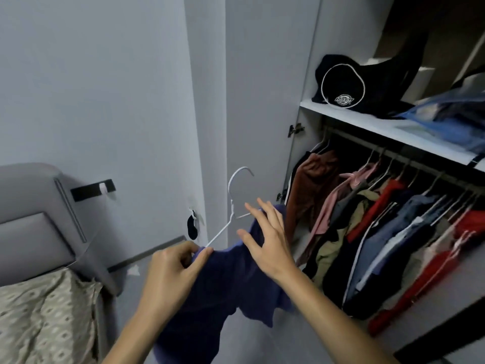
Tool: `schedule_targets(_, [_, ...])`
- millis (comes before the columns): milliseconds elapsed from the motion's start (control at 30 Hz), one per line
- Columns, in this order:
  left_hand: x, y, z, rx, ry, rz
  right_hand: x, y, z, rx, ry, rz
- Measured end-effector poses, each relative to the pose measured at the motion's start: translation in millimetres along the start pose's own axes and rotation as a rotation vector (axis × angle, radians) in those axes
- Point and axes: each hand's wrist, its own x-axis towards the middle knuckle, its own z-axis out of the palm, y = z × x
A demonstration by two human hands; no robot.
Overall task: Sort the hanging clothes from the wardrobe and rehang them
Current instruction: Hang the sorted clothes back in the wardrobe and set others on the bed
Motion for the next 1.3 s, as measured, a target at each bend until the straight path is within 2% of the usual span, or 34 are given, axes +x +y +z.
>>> schedule_targets(200, [82, -19, 30, -0.090, -0.103, 0.023, 50, 22, 13, -0.009, 0.081, 0.125])
schedule_targets(367, [137, -27, 58, 0.006, -0.156, 0.074, 83, 42, 16, -0.016, 0.137, 0.217])
schedule_targets(533, [180, -21, 97, -0.019, -0.245, 0.146, 115, 75, 5, 0.012, 0.229, 0.302])
schedule_targets(700, [227, -14, 158, -0.061, -0.327, 0.171, 145, 133, -9, 0.019, 0.299, 0.352])
schedule_targets(833, [268, -7, 213, -0.022, -0.296, 0.200, 183, 190, -28, 0.000, 0.317, 0.355])
schedule_targets(933, [299, 5, 254, 0.008, -0.329, 0.222, 208, 237, -44, 0.011, 0.335, 0.359])
schedule_targets(1167, [364, 21, 331, 0.062, -0.429, 0.400, 256, 324, -82, 0.114, 0.302, 0.413])
schedule_targets(1300, [387, 26, 364, 0.072, -0.411, 0.459, 277, 354, -97, 0.139, 0.302, 0.415])
